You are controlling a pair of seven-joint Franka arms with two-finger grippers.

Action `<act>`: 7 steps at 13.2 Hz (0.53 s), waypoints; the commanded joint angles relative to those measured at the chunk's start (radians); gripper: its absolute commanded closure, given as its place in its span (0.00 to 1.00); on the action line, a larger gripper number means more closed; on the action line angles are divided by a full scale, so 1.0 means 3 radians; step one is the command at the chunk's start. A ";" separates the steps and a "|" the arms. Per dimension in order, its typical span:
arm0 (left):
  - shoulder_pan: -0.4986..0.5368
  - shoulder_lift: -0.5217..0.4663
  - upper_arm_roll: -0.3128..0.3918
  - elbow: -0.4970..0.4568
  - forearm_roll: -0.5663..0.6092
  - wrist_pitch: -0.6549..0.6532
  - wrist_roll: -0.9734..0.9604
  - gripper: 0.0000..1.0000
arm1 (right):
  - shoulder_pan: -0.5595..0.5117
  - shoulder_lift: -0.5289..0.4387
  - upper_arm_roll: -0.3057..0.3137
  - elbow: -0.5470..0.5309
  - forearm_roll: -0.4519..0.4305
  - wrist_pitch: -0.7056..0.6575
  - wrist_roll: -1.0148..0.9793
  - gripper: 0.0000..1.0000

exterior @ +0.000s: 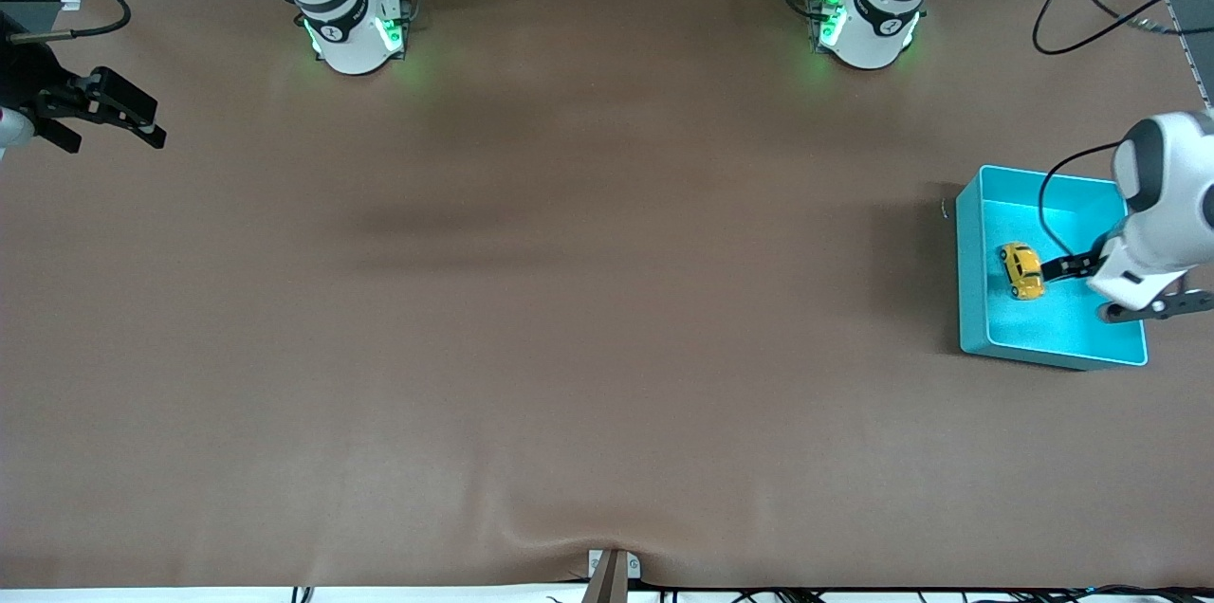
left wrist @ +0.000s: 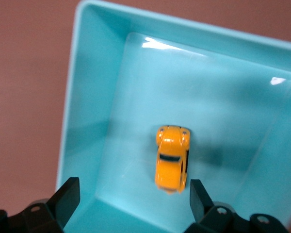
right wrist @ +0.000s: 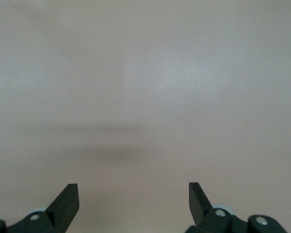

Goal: Wind and store yellow beetle car

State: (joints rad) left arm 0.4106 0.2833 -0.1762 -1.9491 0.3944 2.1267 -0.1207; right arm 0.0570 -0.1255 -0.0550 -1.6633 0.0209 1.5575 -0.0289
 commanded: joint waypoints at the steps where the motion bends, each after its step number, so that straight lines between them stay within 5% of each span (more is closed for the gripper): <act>1: -0.0223 -0.0284 -0.0016 0.0512 -0.0550 -0.0842 0.0004 0.00 | 0.0071 -0.0057 -0.0052 -0.0055 -0.0039 0.0039 -0.0016 0.00; 3: -0.0351 -0.0371 -0.0021 0.0963 -0.0782 -0.1268 0.0019 0.00 | 0.0066 -0.0057 -0.0052 -0.0050 -0.0039 0.0049 -0.0016 0.00; 7: -0.0729 -0.0652 -0.0113 0.1378 -0.0854 -0.1724 0.0019 0.00 | 0.0040 -0.0057 -0.0052 -0.0050 -0.0039 0.0049 0.0004 0.00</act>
State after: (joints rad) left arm 0.2186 0.1090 -0.1960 -1.5886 0.1647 1.6760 -0.1190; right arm 0.0570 -0.1255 -0.0592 -1.6639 0.0201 1.5626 -0.0289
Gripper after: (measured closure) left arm 0.000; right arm 0.000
